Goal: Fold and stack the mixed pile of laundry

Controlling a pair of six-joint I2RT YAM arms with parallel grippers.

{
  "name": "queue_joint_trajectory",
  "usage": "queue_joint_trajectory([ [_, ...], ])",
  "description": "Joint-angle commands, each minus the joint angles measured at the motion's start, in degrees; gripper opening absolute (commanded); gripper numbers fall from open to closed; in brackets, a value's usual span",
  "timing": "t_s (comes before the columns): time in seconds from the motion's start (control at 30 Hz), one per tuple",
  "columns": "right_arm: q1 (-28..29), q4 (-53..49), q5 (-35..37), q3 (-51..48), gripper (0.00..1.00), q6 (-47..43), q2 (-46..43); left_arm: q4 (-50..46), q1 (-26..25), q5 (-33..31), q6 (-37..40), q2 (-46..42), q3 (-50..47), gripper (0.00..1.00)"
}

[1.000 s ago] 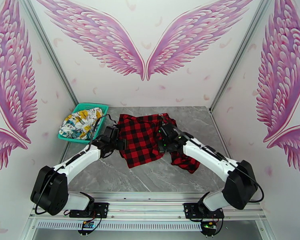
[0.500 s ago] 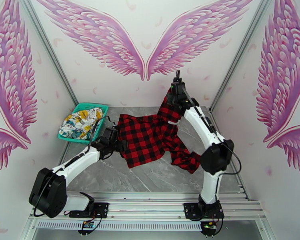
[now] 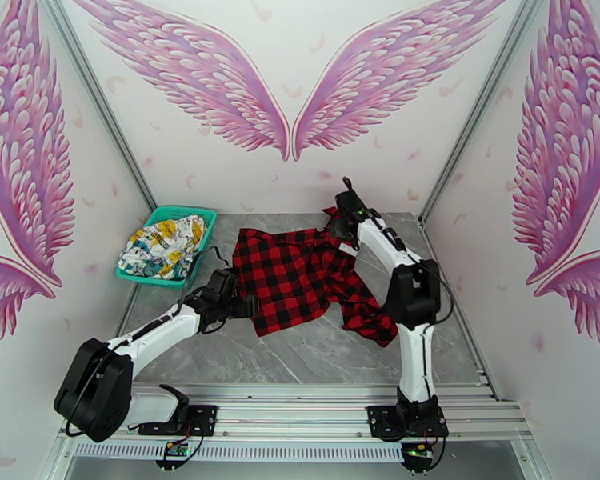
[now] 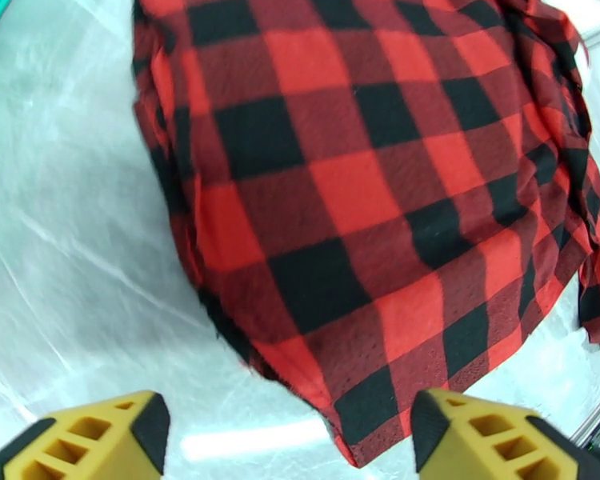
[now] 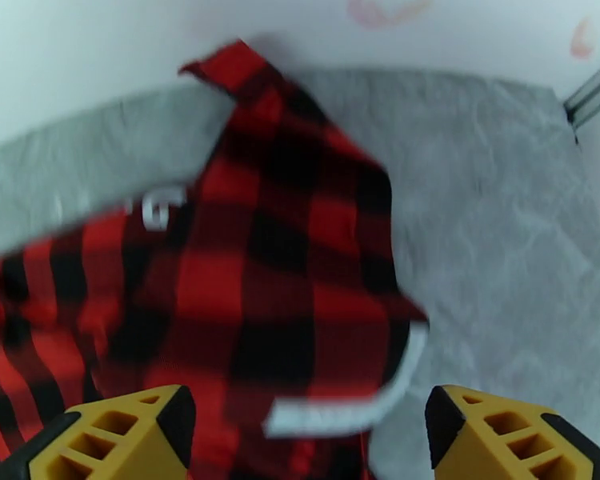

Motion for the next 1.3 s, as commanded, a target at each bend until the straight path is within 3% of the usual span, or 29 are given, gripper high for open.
queue_joint_trajectory([
  [0.0, -2.8, 4.9, -5.6, -15.2, 0.83, 2.7, -16.5, 4.1, -2.4, 1.4, -6.0, -0.8, -3.1, 0.89],
  [0.13, -8.4, 5.5, -15.8, -33.3, 0.92, 3.6, -25.5, 7.9, -6.4, 1.3, -10.1, 2.3, -3.8, 0.91],
  [0.23, -11.7, 6.1, -19.0, -42.8, 0.94, 2.7, -28.9, 9.2, -8.8, -3.1, -14.3, 4.4, -4.7, 0.96],
  [0.33, -11.8, 6.2, -21.5, -47.9, 0.94, 3.0, -29.8, 13.0, -10.5, -5.0, -17.4, 6.8, -5.8, 0.96],
  [0.5, -9.0, 11.3, -27.7, -54.0, 0.92, 7.1, -27.6, 15.5, -14.8, -10.0, -19.7, 12.7, -3.4, 0.84],
  [0.6, -7.6, 15.9, -28.9, -55.3, 0.82, 9.5, -25.0, 17.7, -16.0, -14.1, -21.9, 16.1, -3.2, 0.7],
  [0.67, -7.6, 17.8, -29.5, -54.5, 0.64, 10.2, -23.4, 20.7, -16.4, -15.4, -22.7, 16.7, -3.4, 0.53],
  [0.73, -7.6, 18.0, -29.2, -52.5, 0.4, 10.4, -23.2, 23.0, -16.9, -16.4, -22.7, 16.0, -3.3, 0.31],
  [0.9, -7.5, 13.7, -25.3, -46.8, 0.04, 8.8, -30.0, 21.7, -17.6, -20.8, -19.7, 9.8, -1.7, 0.03],
  [0.93, -7.6, 12.4, -24.2, -45.7, 0.0, 8.4, -32.1, 21.7, -17.5, -21.7, -19.0, 7.9, -1.7, 0.0],
  [1.27, -7.7, 4.0, -18.5, -38.6, 0.0, 6.8, -56.9, 15.1, -17.1, -23.7, -6.3, -14.9, 0.8, 0.0],
])
